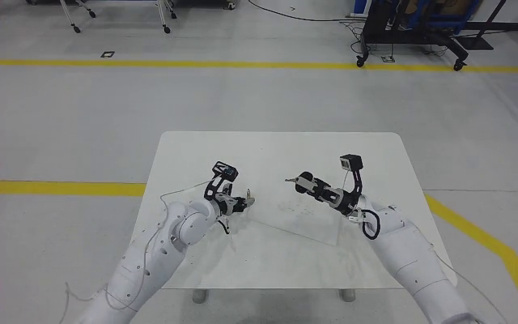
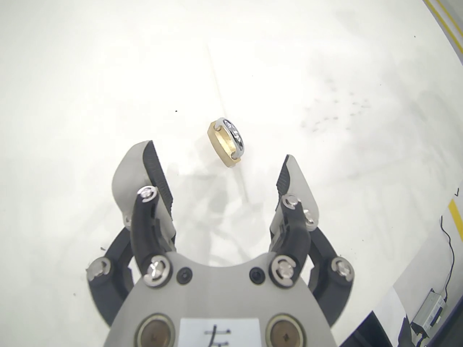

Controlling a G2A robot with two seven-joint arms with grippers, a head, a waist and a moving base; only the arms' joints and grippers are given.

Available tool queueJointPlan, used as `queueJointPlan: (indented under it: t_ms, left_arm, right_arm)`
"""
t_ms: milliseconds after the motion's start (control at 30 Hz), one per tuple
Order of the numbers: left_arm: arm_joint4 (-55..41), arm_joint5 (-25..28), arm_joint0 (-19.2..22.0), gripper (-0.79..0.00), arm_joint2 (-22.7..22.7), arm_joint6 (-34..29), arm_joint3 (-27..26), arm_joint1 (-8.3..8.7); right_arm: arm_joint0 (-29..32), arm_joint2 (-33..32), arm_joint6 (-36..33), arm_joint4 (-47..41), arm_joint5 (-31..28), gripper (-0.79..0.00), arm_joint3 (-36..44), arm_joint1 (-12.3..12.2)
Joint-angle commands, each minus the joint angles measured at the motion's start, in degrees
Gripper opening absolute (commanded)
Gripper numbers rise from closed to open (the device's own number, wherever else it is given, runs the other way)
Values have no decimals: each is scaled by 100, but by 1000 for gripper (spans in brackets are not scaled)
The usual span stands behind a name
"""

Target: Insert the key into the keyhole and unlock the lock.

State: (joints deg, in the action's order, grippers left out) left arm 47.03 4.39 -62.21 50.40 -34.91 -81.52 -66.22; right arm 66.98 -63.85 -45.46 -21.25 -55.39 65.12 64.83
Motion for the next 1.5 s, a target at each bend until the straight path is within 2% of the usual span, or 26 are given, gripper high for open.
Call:
queueJointPlan:
  t_ms: [0, 267, 433, 467, 500, 533, 1000, 1467]
  left_arm:
    - [-5, -19, 63, -283, -60, 26, 91, -35]
    - [98, -126, 291, -351, -265, 42, 400, -168]
    - [199, -189, 382, -453, -342, 31, 461, -229]
    - [240, -195, 391, -489, -364, 28, 464, -240]
    - [280, -185, 398, -597, -385, 36, 466, -249]
    - [301, -185, 401, -782, -397, 34, 476, -258]
    - [575, -272, 402, -785, -323, -47, 542, -314]
    - [551, -50, 430, -785, -213, -29, 638, -372]
  right_arm:
    - [0, 0, 0, 0, 0, -785, 0, 0]
    - [0, 0, 0, 0, 0, -785, 0, 0]
    - [0, 0, 0, 0, 0, -785, 0, 0]
    - [0, 0, 0, 0, 0, -785, 0, 0]
    - [0, 0, 0, 0, 0, -785, 0, 0]
    - [0, 0, 0, 0, 0, -785, 0, 0]
    - [0, 0, 0, 0, 0, -785, 0, 0]
    - [0, 0, 0, 0, 0, -785, 0, 0]
